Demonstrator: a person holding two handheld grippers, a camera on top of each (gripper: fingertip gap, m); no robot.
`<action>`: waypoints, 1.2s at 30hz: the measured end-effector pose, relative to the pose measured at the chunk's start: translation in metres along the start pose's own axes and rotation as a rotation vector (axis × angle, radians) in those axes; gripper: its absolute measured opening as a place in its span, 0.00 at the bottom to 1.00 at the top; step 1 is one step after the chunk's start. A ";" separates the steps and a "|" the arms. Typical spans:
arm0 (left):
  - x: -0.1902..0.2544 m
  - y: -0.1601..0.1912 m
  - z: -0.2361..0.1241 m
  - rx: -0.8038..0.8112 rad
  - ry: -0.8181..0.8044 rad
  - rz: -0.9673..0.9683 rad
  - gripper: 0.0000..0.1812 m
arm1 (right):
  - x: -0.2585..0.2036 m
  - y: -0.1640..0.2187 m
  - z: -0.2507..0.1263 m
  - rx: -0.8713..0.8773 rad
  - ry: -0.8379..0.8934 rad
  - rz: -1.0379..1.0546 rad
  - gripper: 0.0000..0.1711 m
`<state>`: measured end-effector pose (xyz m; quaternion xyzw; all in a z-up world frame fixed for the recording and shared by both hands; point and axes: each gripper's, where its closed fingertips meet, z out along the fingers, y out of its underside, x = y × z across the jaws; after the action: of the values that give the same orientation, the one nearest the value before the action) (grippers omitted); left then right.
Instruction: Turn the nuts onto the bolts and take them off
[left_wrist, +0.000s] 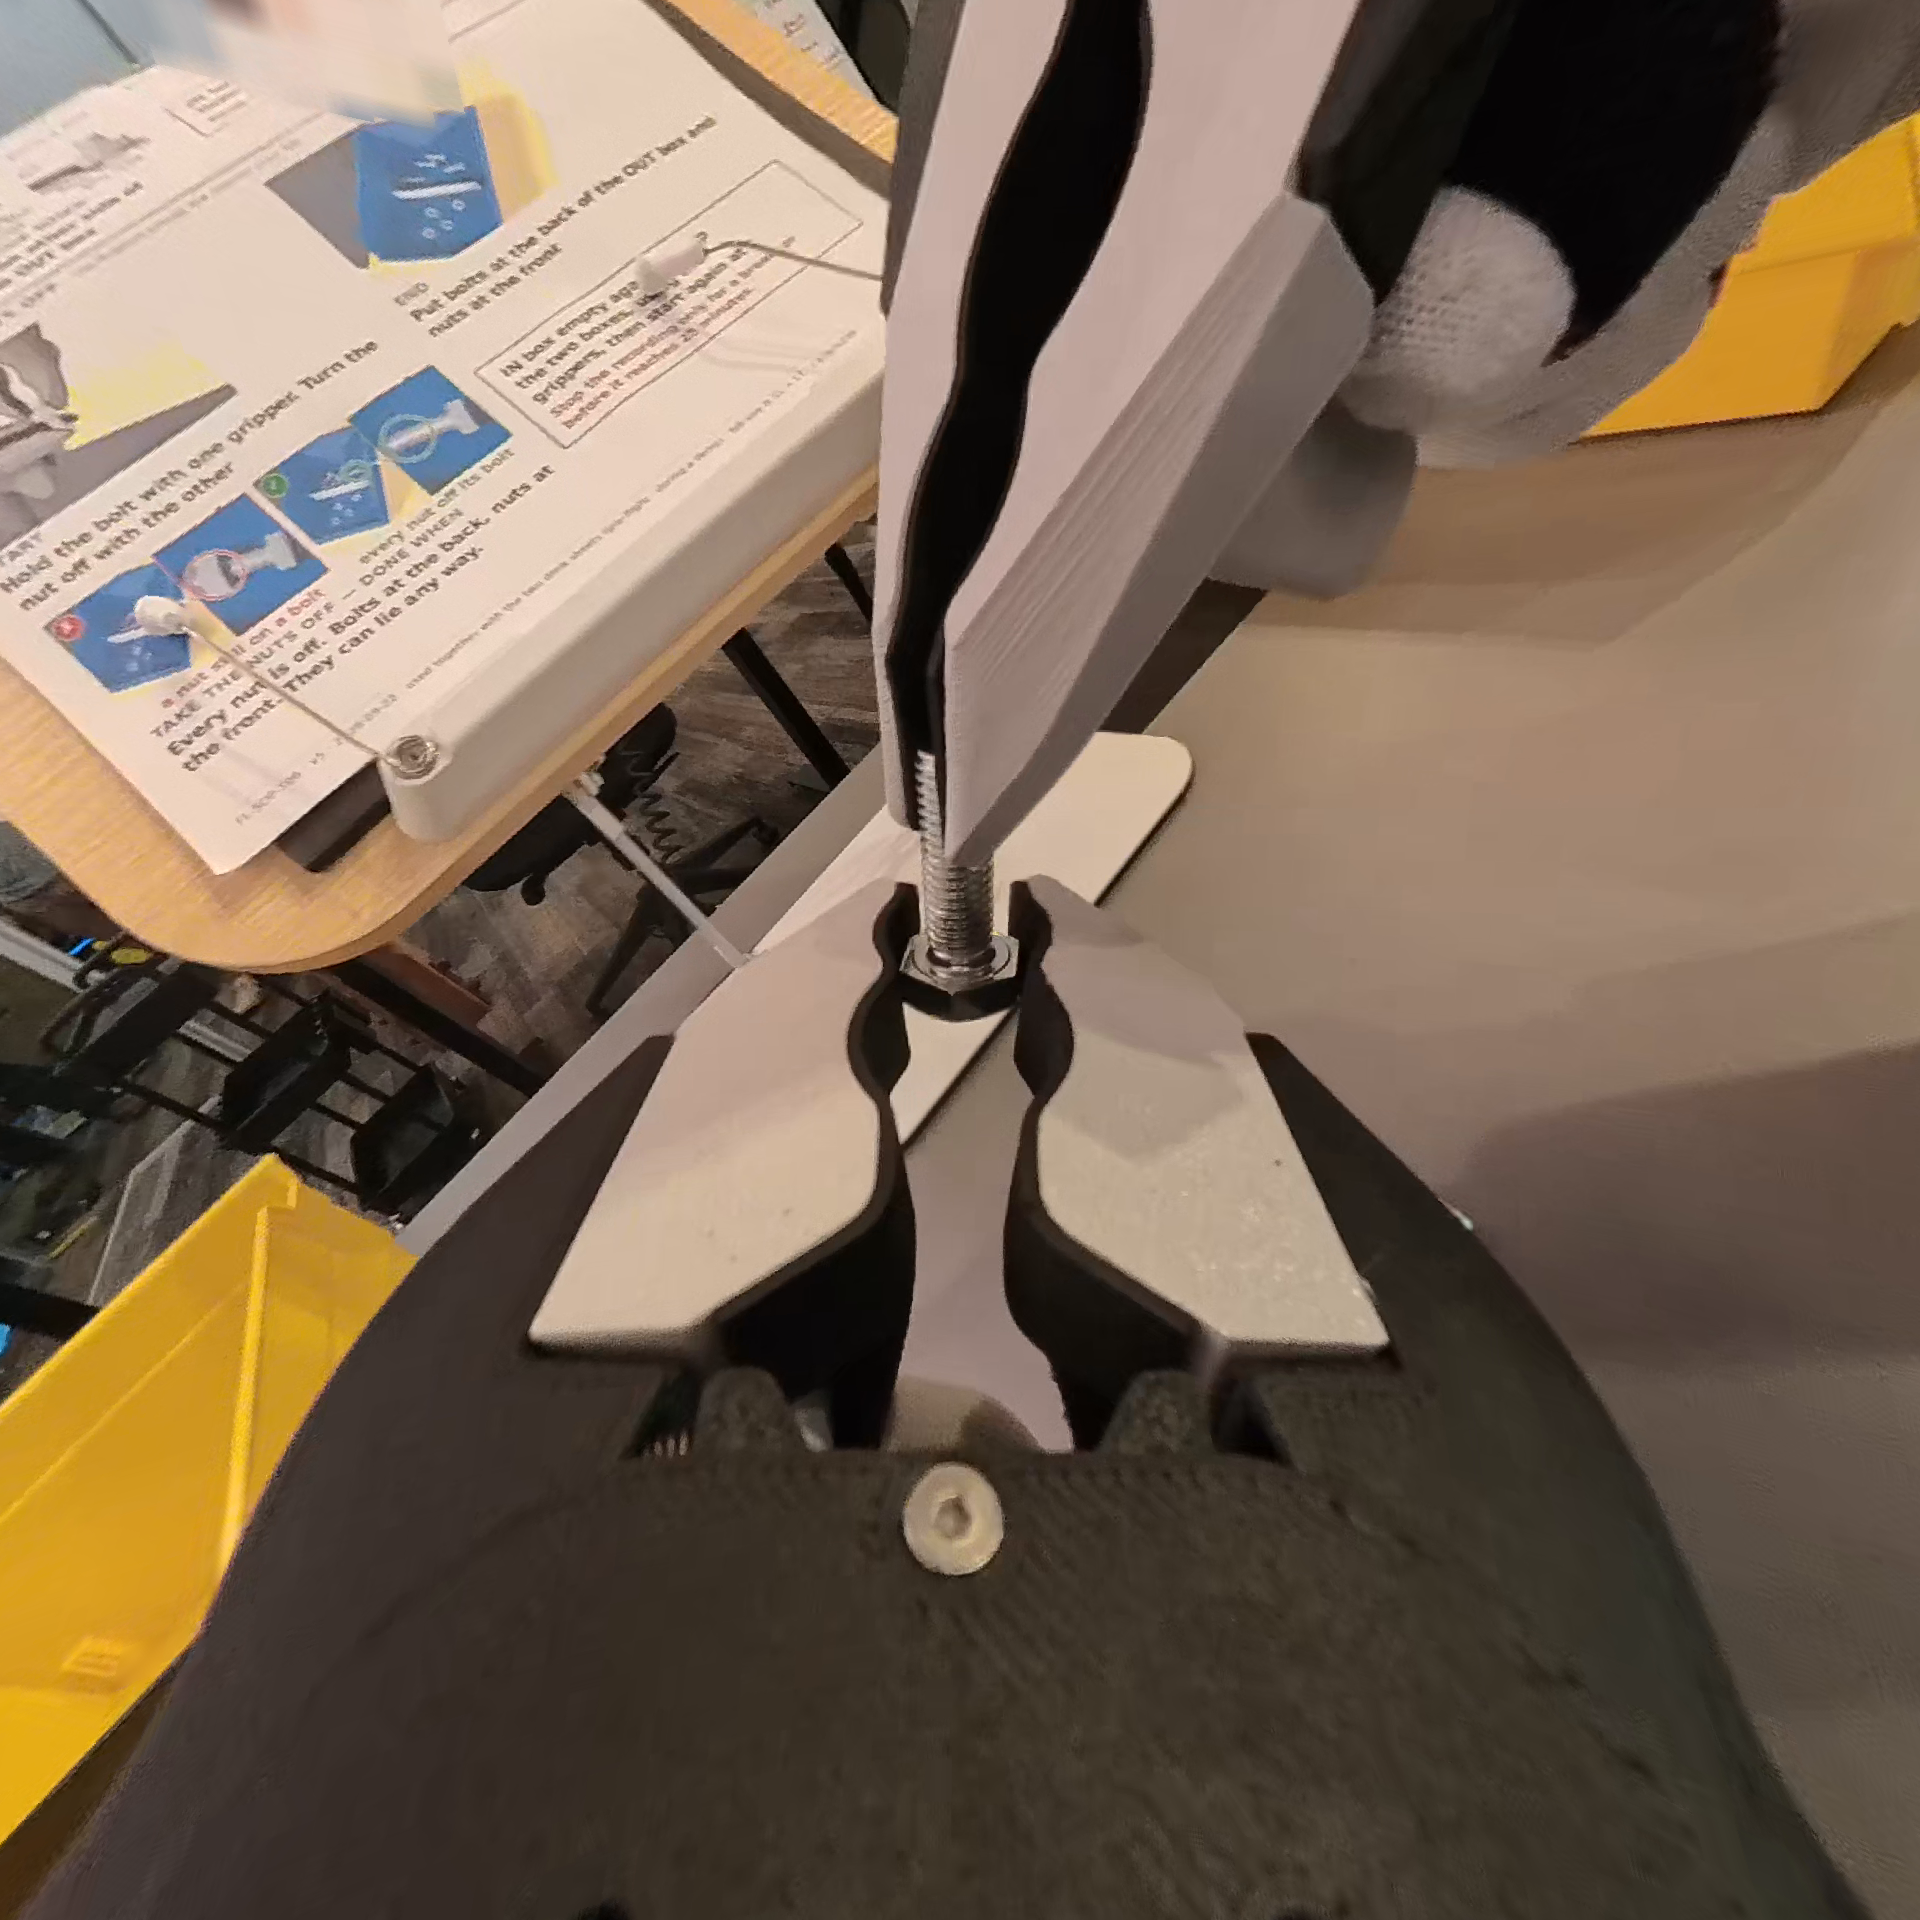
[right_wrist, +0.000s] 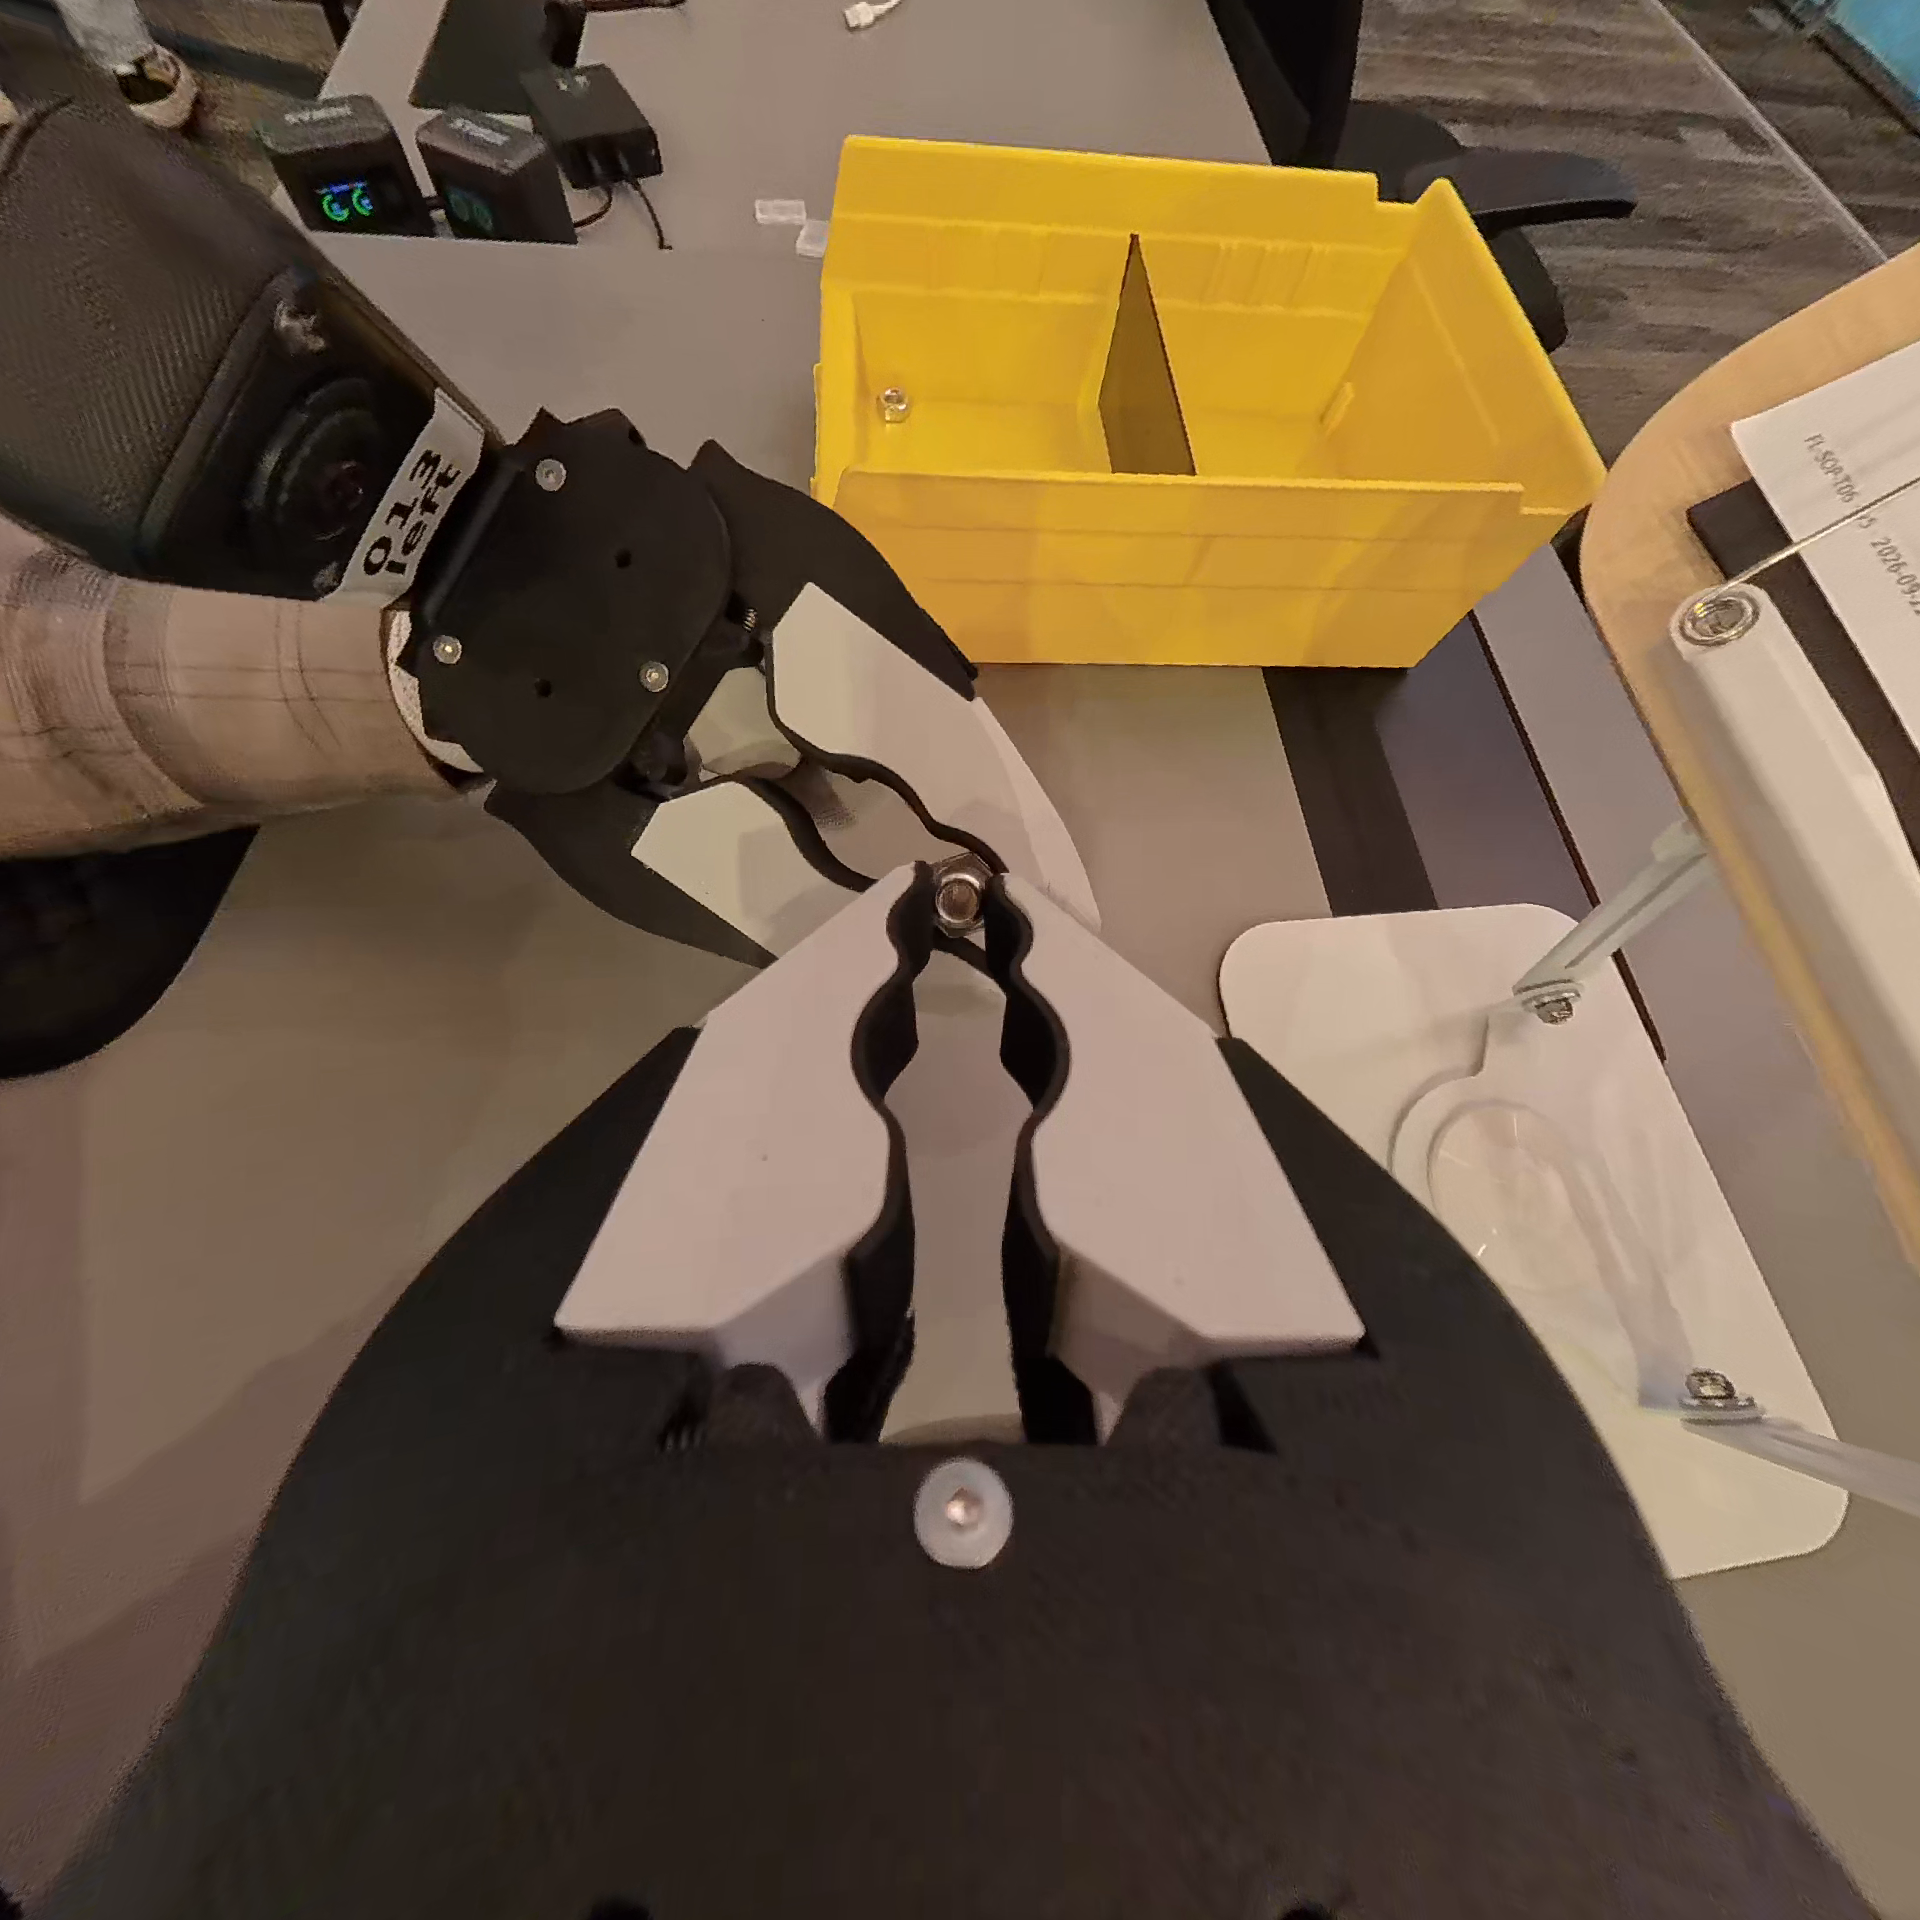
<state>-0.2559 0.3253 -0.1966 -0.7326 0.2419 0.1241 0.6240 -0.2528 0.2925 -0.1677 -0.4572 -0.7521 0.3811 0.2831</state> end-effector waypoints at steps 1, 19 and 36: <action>-0.002 0.001 0.000 -0.004 -0.016 0.010 0.09 | 0.001 -0.001 0.001 0.003 0.006 0.004 0.05; -0.004 0.004 0.002 -0.021 -0.054 0.056 0.09 | -0.001 -0.002 0.002 -0.013 0.020 -0.022 0.05; -0.012 0.000 -0.001 0.001 -0.098 0.049 0.09 | 0.000 -0.011 0.003 0.011 0.055 -0.040 0.05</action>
<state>-0.2664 0.3267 -0.1905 -0.7192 0.2288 0.1748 0.6323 -0.2607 0.2882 -0.1604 -0.4508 -0.7508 0.3668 0.3139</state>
